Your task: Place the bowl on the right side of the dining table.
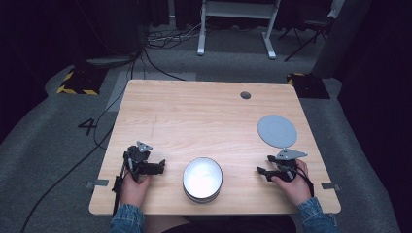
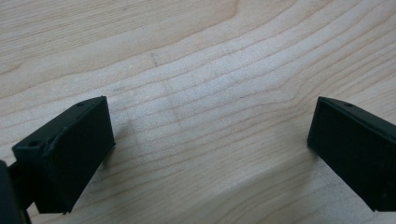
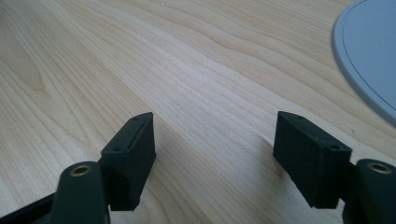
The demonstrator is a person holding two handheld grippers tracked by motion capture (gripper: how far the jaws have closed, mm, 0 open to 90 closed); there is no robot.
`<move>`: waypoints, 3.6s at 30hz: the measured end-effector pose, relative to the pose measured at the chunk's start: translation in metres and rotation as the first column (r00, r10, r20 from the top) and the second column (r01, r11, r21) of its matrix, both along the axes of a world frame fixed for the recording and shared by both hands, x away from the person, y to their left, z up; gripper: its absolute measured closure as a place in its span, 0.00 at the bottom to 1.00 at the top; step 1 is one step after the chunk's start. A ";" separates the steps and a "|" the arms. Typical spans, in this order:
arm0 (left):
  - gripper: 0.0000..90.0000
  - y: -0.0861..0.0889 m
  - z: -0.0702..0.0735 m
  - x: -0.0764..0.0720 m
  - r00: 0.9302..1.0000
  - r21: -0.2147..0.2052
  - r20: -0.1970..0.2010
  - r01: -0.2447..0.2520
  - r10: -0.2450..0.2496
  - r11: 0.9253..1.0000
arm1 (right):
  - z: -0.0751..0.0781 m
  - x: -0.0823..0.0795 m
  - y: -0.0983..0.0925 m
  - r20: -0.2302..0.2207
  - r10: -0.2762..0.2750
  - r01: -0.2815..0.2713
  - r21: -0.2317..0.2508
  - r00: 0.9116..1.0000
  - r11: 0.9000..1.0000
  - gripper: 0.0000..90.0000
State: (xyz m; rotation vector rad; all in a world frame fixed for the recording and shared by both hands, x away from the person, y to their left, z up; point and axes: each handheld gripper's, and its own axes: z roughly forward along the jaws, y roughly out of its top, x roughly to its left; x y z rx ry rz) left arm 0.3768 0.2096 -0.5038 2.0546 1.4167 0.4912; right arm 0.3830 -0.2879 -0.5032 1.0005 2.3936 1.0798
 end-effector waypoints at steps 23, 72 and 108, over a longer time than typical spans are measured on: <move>0.03 0.001 0.000 0.001 1.000 -0.005 0.015 -0.015 0.015 1.000 | 0.027 -0.005 0.012 -0.041 0.034 -0.034 0.004 0.999 0.999 0.37; 0.04 0.001 0.000 -0.001 1.000 0.000 0.014 -0.014 0.014 1.000 | 0.122 -0.015 0.183 -0.119 0.375 -0.383 -0.047 0.919 0.923 0.58; 0.04 0.001 0.000 0.000 1.000 0.001 0.016 -0.014 0.014 1.000 | 0.130 -0.007 0.198 -0.213 0.310 -0.331 -0.068 0.926 0.941 0.91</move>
